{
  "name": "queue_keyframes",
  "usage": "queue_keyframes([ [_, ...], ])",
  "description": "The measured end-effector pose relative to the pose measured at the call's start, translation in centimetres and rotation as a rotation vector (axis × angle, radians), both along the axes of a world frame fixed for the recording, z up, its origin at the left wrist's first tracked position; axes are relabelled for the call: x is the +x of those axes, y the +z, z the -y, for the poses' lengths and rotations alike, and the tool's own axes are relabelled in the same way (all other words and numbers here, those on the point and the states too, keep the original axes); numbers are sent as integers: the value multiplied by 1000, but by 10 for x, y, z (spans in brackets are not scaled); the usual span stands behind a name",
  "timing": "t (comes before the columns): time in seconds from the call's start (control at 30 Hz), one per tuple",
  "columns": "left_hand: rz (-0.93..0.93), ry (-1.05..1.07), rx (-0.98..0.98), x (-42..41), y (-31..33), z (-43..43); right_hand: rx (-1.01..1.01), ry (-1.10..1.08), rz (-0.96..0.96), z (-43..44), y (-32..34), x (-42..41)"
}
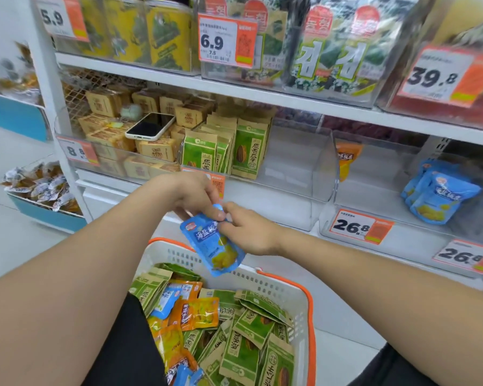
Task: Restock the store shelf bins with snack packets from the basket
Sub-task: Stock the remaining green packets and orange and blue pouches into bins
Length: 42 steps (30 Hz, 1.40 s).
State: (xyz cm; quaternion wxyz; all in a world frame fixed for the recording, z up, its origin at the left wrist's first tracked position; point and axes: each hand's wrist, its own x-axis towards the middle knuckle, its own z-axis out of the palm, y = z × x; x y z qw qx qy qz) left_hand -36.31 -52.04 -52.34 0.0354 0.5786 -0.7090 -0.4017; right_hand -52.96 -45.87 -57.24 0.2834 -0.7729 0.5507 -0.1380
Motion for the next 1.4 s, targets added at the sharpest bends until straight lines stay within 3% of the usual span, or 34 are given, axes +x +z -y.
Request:
queue_keyframes([
  [0.2,-459,278,-267,-16,13,-5,-232,-197,92,2,15,-13],
  [0.27,-603,390,-225,-22,21,-7,-323,-254,130,3,21,-17],
  [0.37,-665,460,-127,-26,28,-8,-407,-341,220,1,25,-22],
  [0.53,-704,440,-114,-39,24,-7,-474,-508,374,5,28,-25],
  [0.73,-945,120,-301,-81,24,-19,-481,-864,721,11,63,-39],
  [0.8,-937,55,-350,-97,25,-23,-467,-894,730,13,75,-55],
  [0.97,-709,-31,-497,-143,19,-25,-326,-962,720,10,92,-114],
  [1.17,-528,-209,-950,-205,13,-49,-291,-1159,895,-5,90,-201],
  [1.27,-355,-473,-1157,-233,8,-60,-399,-1284,661,-21,83,-233],
  [1.33,-283,-588,-1182,-251,3,-68,-465,-1322,387,-28,71,-257],
  [1.4,-225,-652,-1160,-267,-3,-73,-464,-1347,259,-32,63,-277],
])
